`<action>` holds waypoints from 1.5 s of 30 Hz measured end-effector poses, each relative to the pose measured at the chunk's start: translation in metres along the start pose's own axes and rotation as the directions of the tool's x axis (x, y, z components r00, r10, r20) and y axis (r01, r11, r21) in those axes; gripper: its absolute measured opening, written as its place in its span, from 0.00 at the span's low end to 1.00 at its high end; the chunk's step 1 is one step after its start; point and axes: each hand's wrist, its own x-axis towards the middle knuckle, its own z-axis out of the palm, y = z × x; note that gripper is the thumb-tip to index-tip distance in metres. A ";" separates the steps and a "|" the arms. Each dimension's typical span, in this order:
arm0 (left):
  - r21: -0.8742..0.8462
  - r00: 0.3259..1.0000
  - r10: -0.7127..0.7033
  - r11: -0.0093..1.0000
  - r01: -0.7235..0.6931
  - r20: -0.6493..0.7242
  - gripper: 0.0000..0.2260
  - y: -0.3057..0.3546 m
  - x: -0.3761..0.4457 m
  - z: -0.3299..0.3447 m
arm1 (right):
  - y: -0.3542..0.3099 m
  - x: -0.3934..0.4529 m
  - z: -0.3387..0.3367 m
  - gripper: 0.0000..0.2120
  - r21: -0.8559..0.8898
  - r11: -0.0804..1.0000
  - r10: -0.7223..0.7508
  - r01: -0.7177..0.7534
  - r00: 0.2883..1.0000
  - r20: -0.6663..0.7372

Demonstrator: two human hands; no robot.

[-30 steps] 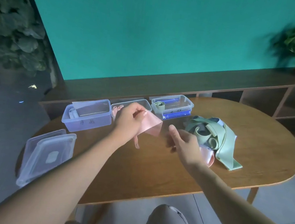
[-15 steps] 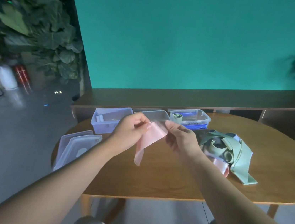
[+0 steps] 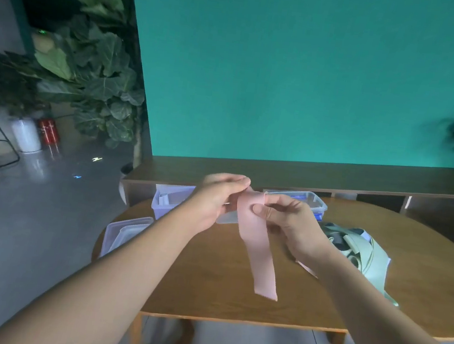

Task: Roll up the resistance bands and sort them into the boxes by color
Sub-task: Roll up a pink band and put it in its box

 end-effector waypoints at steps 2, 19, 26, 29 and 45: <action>-0.048 0.999 0.044 0.998 -0.043 0.015 0.12 0.006 0.000 0.002 | -0.008 -0.007 -0.001 0.11 -0.024 1.000 0.005 -0.005 1.000 0.010; 0.393 0.954 0.298 0.874 -0.284 0.028 0.06 0.044 -0.020 -0.005 | -0.057 0.006 0.012 0.07 -0.336 0.927 -0.224 0.167 0.965 -0.139; 0.481 0.964 0.266 0.842 -0.246 0.028 0.06 0.041 -0.003 -0.002 | -0.059 0.024 0.000 0.07 -0.438 0.893 -0.176 0.105 0.976 -0.126; 0.487 0.974 0.225 0.850 -0.204 0.014 0.05 0.031 0.017 0.001 | -0.049 0.036 -0.010 0.17 -0.394 0.919 -0.026 -0.012 0.995 -0.091; 0.540 0.920 0.392 0.772 -0.335 0.012 0.11 -0.042 0.097 -0.014 | 0.040 0.135 -0.037 0.48 0.019 0.954 0.298 -0.298 0.950 -0.088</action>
